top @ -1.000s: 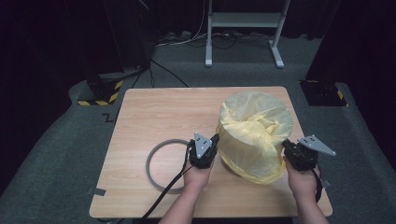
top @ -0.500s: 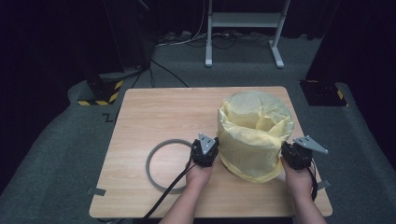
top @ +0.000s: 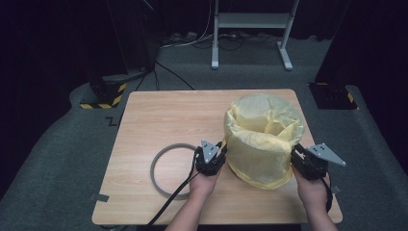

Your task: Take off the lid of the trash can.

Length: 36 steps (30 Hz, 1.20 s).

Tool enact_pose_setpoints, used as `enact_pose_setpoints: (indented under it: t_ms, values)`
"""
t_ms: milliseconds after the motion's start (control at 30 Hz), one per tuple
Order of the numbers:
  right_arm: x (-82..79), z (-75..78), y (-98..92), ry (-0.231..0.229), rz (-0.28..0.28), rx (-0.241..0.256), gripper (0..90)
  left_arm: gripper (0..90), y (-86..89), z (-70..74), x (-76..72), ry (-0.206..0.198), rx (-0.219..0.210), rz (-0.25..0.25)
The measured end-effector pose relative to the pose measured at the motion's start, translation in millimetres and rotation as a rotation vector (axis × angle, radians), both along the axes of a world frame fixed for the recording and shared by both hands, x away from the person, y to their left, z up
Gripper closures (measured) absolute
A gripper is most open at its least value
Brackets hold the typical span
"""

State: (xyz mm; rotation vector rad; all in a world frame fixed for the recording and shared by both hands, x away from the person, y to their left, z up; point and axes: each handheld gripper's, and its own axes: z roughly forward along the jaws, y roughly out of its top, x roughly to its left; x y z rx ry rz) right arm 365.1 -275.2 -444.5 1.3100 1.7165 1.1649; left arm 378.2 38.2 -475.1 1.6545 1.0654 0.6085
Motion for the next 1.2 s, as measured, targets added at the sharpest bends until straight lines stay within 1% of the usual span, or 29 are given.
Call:
enact_pose_setpoints:
  t_ms: [33, 100, 167, 200, 233, 300, 367, 400, 467, 500, 533, 600, 633, 733, 800, 833, 867, 900, 1000, 1033, 1067, 1100, 1133, 1167, 1200]
  values:
    - [3.7, -3.5, -1.7, 0.005, -0.02, -0.001, 72.0, 73.7, -2.3, 0.6, 0.7, 0.0, 0.008, -0.002]
    - [8.5, -6.6, -5.8, 0.019, -0.03, 0.01, 71.9, 73.4, -6.7, 1.7, 2.9, 0.001, 0.011, -0.013]
    - [12.0, -8.2, -11.2, 0.025, -0.047, 0.005, 70.5, 68.1, -7.5, 1.8, 5.3, 0.006, 0.007, -0.015]
    - [12.8, -8.4, -13.6, 0.028, -0.047, 0.012, 69.9, 62.8, -5.9, 1.6, 6.9, 0.016, -0.001, -0.009]
    - [13.6, -8.6, -15.9, 0.029, -0.036, 0.014, 68.7, 57.4, -3.6, 1.3, 7.6, 0.02, -0.004, -0.015]
    - [14.2, -9.7, -16.3, 0.029, -0.029, 0.002, 69.1, 52.3, 1.1, 1.3, 5.8, 0.016, 0.005, -0.009]
    - [15.3, -12.7, -17.2, 0.04, -0.024, 0.005, 67.8, 47.6, 8.9, 3.0, 1.1, 0.013, -0.008, -0.003]
    - [15.3, -14.0, -17.5, 0.046, -0.027, 0.016, 66.8, 44.7, 15.4, 4.7, -2.5, 0.006, -0.017, 0.001]
    - [14.3, -15.0, -18.6, 0.045, -0.025, 0.016, 64.5, 40.5, 24.3, 6.3, -7.1, 0.0, -0.015, 0.001]
    - [13.3, -14.8, -19.7, 0.04, -0.019, 0.011, 64.2, 37.8, 31.5, 6.9, -10.7, -0.008, 0.018, 0.012]
    - [11.0, -13.8, -19.9, 0.032, -0.013, -0.001, 64.2, 35.1, 36.1, 7.1, -12.5, -0.011, 0.039, 0.019]
    - [6.4, -11.9, -20.4, 0.019, -0.017, -0.022, 64.2, 31.8, 52.8, 6.1, -18.3, -0.01, 0.095, 0.037]
    - [4.1, -10.3, -22.1, 0.017, -0.024, -0.015, 64.1, 30.7, 58.6, 5.8, -19.9, -0.009, 0.115, 0.046]
    - [0.9, -6.6, -26.4, 0.01, -0.032, -0.014, 64.0, 28.8, 80.5, 4.8, -25.2, 0.009, 0.136, 0.077]
    - [-1.4, -4.7, -29.2, 0.013, -0.039, -0.015, 63.9, 27.6, 100.9, 5.1, -29.4, 0.029, 0.153, 0.103]
    - [-2.3, -4.2, -31.2, 0.021, -0.038, -0.015, 63.9, 26.6, 105.1, 5.3, -30.1, 0.035, 0.16, 0.106]
    - [-2.6, -4.3, -31.7, 0.027, -0.036, -0.014, 63.9, 26.0, 114.6, 5.1, -31.8, 0.052, 0.17, 0.112]
    - [-2.9, -5.1, -32.5, 0.04, -0.037, -0.027, 63.3, 25.0, 122.0, 4.5, -33.5, 0.06, 0.181, 0.118]
    - [-3.7, -6.9, -33.4, 0.071, -0.034, -0.034, 62.8, 24.3, 140.8, 0.8, -39.4, 0.065, 0.187, 0.141]
    - [-3.8, -7.1, -32.7, 0.086, -0.031, -0.038, 62.6, 22.9, 144.7, -0.5, -41.0, 0.062, 0.181, 0.145]
    - [-3.5, -7.2, -32.2, 0.094, -0.025, -0.045, 62.6, 22.4, 150.3, -2.7, -43.8, 0.055, 0.158, 0.154]
    - [-2.6, -7.2, -30.5, 0.115, -0.017, -0.046, 62.6, 22.5, 154.8, -4.4, -46.0, 0.047, 0.13, 0.153]
    - [-0.8, -7.2, -28.5, 0.132, -0.012, -0.047, 62.7, 22.4, 156.5, -4.8, -46.9, 0.046, 0.123, 0.153]
    - [0.6, -7.2, -27.1, 0.137, -0.007, -0.054, 62.7, 22.4, 158.0, -4.1, -47.9, 0.046, 0.125, 0.15]
    - [2.3, -7.4, -24.4, 0.149, 0.0, -0.054, 62.7, 22.1, 159.6, -2.4, -49.1, 0.037, 0.133, 0.147]
